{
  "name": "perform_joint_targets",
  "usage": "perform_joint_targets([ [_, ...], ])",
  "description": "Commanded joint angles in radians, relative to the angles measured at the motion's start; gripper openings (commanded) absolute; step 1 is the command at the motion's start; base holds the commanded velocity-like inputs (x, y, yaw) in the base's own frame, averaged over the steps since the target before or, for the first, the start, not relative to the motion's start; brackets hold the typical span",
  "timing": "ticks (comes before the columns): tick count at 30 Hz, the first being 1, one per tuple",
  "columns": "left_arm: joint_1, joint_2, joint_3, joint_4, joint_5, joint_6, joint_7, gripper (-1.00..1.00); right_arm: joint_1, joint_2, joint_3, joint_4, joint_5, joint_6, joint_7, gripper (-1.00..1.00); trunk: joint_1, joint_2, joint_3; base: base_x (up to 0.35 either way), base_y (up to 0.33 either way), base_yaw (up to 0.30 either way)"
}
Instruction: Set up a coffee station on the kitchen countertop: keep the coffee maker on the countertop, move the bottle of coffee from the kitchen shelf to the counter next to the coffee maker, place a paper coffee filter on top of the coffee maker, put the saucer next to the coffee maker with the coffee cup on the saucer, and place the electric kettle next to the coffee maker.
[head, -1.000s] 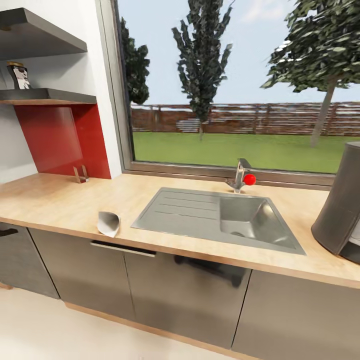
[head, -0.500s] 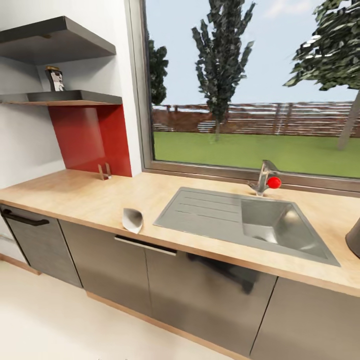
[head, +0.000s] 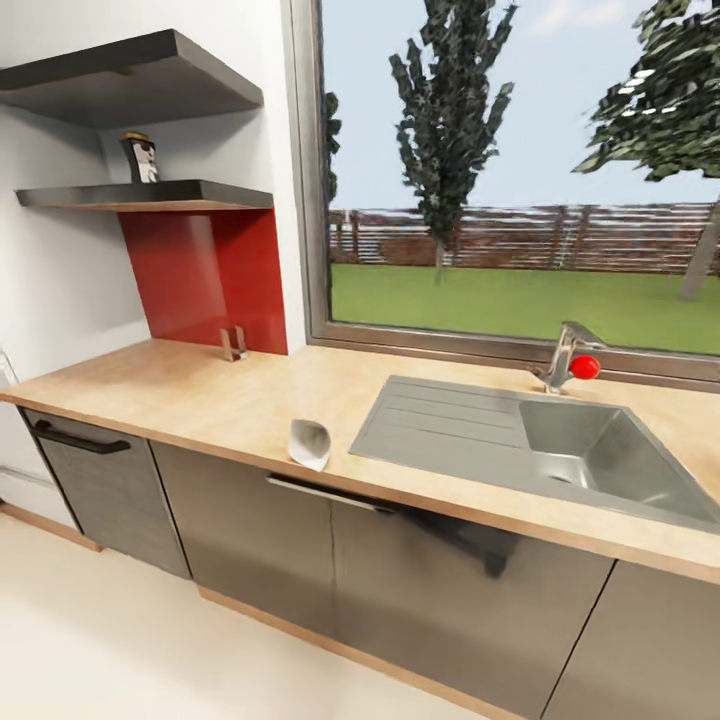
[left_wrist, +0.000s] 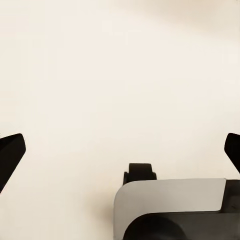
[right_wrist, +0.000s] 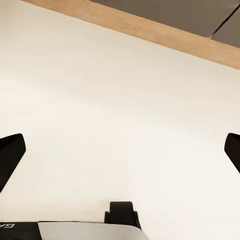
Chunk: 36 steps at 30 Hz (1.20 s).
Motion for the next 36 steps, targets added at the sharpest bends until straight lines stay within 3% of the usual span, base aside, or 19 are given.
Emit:
perform_joint_targets([
  [1,0.000,0.000,0.001,-0.001,0.000,0.000,-0.001,1.00,0.000,0.000,0.000,0.001,0.001,-0.003,0.000,1.00,0.000,0.000,-0.001,0.083,0.168,-0.152],
  [15,0.000,0.000,0.001,-0.001,0.000,0.000,-0.001,1.00,0.000,0.000,0.000,0.001,0.000,-0.003,0.000,1.00,0.000,0.000,-0.001,0.010,0.063,-0.184],
  [36,0.000,0.000,0.001,-0.001,0.000,0.000,-0.001,1.00,0.000,-0.001,0.001,0.014,0.000,-0.002,0.001,1.00,0.000,0.000,-0.001,0.005,0.300,-0.004],
])
